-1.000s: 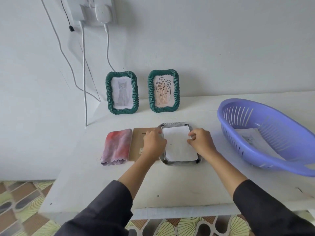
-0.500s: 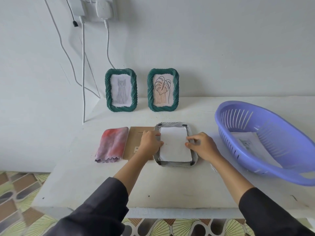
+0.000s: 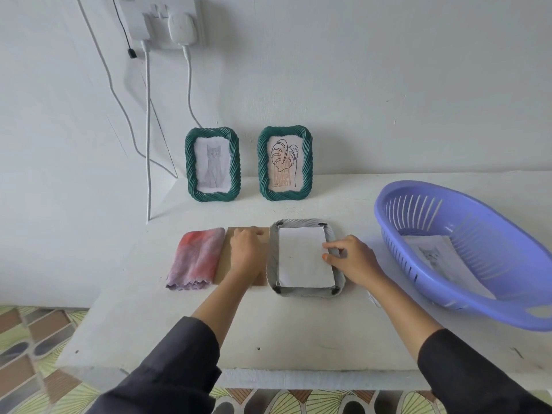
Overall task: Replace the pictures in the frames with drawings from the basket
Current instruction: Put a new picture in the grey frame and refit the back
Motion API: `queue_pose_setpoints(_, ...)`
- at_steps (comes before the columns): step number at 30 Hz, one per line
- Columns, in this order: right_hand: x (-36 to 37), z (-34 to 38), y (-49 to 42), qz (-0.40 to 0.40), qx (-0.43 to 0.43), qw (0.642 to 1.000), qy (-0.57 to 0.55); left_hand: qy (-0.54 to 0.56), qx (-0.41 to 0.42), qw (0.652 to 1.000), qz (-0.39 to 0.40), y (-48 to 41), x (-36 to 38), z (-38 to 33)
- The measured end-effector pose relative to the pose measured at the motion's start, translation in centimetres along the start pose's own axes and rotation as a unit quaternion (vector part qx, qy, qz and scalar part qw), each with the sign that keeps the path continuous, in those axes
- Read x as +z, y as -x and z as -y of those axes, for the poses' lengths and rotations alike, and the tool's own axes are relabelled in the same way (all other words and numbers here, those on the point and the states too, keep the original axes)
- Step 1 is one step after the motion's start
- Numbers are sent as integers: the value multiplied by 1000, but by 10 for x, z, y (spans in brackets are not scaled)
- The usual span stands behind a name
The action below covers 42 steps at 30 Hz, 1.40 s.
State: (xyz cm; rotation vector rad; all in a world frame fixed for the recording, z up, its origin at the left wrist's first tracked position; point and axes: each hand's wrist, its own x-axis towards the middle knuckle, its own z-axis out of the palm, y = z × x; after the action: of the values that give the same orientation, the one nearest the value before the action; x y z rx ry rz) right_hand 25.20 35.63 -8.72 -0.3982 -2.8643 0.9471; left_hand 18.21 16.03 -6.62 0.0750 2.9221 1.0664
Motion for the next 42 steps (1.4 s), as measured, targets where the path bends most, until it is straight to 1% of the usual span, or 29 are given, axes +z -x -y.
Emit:
queue_pose_setpoints(2, 0, 0, 0, 0, -2, 1000, -1, -26, -28, 999, -18, -1, -8, 3)
queue_pose_setpoints(6, 0, -1, 0, -4, -2, 1000, -6, -101, -76, 992, 17, -6, -15, 11)
queue_pose_setpoints(9, 1, 0, 0, -2, 0, 1000, -5, -148, -86, 984, 55, -7, -16, 13)
queue_pose_setpoints(13, 0, 0, 0, 0, 3, 1000, -5, -199, -81, 974, 69, -6, -14, 10)
queue_pose_setpoints(18, 0, 0, 1, 3, 5, 1000, -11, -201, -111, 970, 77, -4, -8, 5)
queue_pose_setpoints(25, -1, -1, 1, 11, -1, 1000, -4, -206, -117, 969, 74, -10, -9, 4)
queue_pose_setpoints(36, 0, -2, 1, 7, 0, 1000, -8, -147, -152, 976, 59, -21, -18, 7)
queue_pose_setpoints(42, 0, -2, 2, 7, -3, 1000, -1, -133, -111, 984, 42, -27, -25, 10)
